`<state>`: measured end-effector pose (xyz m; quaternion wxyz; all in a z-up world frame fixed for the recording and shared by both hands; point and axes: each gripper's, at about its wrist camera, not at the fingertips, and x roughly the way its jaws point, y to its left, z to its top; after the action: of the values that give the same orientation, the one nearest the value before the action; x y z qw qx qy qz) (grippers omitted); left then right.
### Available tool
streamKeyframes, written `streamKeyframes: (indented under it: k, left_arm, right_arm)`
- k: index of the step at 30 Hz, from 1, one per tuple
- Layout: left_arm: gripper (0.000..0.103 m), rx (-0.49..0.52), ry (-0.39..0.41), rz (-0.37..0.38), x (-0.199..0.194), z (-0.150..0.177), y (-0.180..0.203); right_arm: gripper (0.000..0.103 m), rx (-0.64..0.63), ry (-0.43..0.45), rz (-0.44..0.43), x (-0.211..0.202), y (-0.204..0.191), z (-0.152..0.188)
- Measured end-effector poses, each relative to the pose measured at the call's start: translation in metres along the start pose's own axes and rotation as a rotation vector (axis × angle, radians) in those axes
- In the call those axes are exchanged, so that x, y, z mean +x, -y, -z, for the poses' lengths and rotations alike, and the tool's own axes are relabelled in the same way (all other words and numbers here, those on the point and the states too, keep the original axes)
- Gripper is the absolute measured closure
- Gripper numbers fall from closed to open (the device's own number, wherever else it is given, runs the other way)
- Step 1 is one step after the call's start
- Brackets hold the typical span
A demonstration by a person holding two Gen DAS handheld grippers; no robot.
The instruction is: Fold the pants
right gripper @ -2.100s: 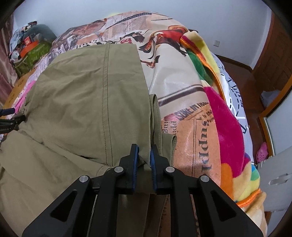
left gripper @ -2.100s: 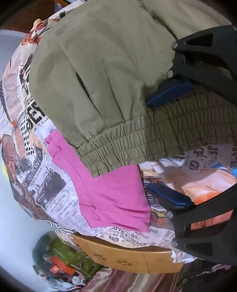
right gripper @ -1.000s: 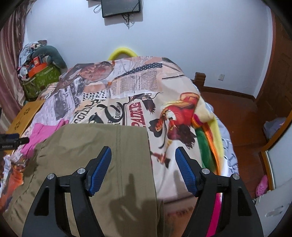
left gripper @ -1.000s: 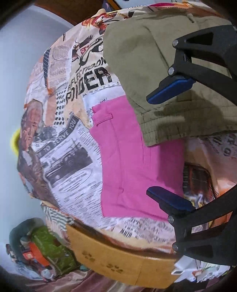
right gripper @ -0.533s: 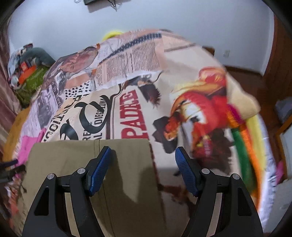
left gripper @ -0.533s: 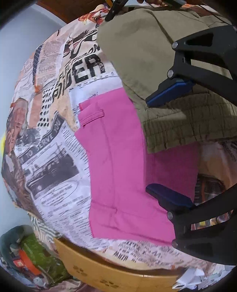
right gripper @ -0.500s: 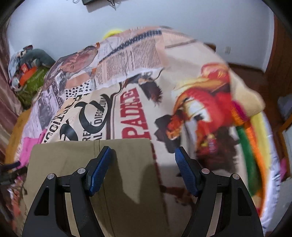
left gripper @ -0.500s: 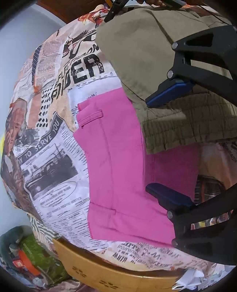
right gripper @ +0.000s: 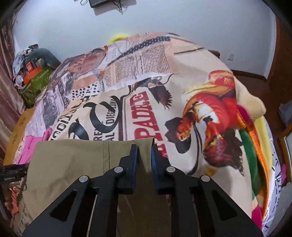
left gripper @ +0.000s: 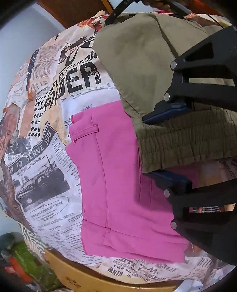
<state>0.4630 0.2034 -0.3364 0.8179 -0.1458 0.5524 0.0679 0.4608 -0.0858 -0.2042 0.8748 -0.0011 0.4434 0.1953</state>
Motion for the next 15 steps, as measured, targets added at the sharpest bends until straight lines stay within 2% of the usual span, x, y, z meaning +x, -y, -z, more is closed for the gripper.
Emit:
streamKeyframes:
  k: [8, 15]
  left_arm:
    - [0.059, -0.022, 0.115, -0.032, -0.046, 0.006, -0.003]
    - [0.059, 0.05, 0.28, -0.074, -0.132, 0.008, 0.017]
  right_arm:
    - [0.098, -0.002, 0.089, 0.0, -0.05, -0.008, -0.016]
    - [0.099, -0.005, 0.226, -0.004, -0.123, -0.021, -0.033]
